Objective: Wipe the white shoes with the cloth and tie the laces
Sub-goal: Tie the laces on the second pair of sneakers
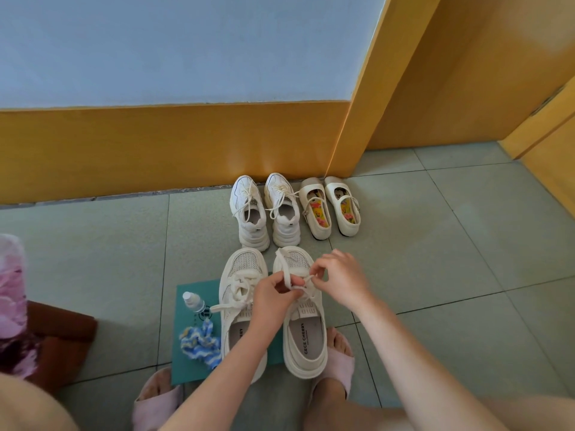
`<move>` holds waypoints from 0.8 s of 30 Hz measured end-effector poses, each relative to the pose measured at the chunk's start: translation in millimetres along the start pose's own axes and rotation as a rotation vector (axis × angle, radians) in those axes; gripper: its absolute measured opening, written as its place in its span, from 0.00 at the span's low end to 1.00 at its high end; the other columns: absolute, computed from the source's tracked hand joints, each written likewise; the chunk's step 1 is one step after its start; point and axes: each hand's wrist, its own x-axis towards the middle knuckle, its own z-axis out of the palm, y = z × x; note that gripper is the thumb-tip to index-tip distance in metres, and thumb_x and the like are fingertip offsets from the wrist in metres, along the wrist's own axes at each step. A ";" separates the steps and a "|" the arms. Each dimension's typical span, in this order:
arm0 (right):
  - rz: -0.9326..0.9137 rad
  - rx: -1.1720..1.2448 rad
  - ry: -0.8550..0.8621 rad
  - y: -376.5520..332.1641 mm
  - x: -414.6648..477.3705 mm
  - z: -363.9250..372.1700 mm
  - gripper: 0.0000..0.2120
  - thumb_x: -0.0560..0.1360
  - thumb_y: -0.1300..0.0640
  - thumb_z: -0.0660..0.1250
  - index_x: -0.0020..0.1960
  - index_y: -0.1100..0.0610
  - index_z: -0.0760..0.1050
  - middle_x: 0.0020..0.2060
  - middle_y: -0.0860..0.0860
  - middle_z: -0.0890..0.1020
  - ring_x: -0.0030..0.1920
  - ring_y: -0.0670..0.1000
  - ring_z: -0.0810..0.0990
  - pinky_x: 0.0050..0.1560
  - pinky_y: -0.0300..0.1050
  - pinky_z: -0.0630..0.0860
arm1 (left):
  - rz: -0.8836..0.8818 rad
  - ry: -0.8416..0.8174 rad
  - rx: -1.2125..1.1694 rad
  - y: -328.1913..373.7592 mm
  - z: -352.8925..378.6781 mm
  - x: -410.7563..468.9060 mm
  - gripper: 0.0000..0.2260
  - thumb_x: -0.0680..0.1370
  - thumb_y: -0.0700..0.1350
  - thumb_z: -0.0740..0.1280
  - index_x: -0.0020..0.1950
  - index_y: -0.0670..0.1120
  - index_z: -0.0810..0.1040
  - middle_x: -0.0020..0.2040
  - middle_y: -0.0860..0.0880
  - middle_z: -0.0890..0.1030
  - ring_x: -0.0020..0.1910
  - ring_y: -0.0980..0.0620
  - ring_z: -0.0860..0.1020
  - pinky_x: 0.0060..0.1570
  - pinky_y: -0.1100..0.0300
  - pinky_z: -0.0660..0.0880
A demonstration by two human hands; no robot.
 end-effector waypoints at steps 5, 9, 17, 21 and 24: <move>-0.005 -0.139 0.113 5.0 1.0 4.7 0.07 0.74 0.55 0.67 0.51 0.53 0.80 0.49 0.45 0.79 0.53 0.48 0.73 0.53 0.42 0.65 | 0.007 -0.018 0.015 1.9 3.0 -0.6 0.09 0.70 0.32 0.71 0.40 0.46 0.81 0.41 0.47 0.83 0.43 0.54 0.81 0.43 0.69 0.76; 0.092 -0.106 0.141 8.4 5.5 1.0 0.05 0.75 0.58 0.67 0.50 0.52 0.79 0.47 0.45 0.80 0.50 0.48 0.75 0.51 0.43 0.71 | -0.011 -0.035 0.005 2.9 0.5 -0.3 0.10 0.70 0.31 0.71 0.39 0.47 0.81 0.42 0.48 0.83 0.42 0.57 0.81 0.41 0.71 0.76; 0.197 -0.015 0.111 20.6 9.3 -16.5 0.16 0.75 0.66 0.64 0.58 0.51 0.78 0.58 0.46 0.78 0.62 0.51 0.68 0.63 0.45 0.63 | -0.057 -0.033 0.005 -5.5 -7.5 0.4 0.09 0.70 0.31 0.71 0.42 0.45 0.81 0.44 0.47 0.84 0.47 0.52 0.82 0.49 0.62 0.78; 0.160 0.380 -0.260 -1.2 5.1 -14.4 0.14 0.76 0.60 0.66 0.57 0.45 0.78 0.56 0.42 0.76 0.63 0.46 0.68 0.67 0.50 0.62 | -0.056 -0.048 -0.021 -1.0 -4.2 0.1 0.09 0.70 0.32 0.71 0.43 0.45 0.81 0.44 0.48 0.84 0.46 0.53 0.82 0.46 0.66 0.77; 0.141 0.464 -0.347 -6.0 3.5 -12.1 0.07 0.74 0.54 0.70 0.51 0.46 0.81 0.45 0.43 0.83 0.51 0.42 0.77 0.59 0.44 0.70 | -0.058 -0.064 -0.075 -1.3 -4.9 -0.3 0.09 0.70 0.32 0.71 0.44 0.45 0.82 0.45 0.46 0.84 0.47 0.51 0.82 0.49 0.62 0.77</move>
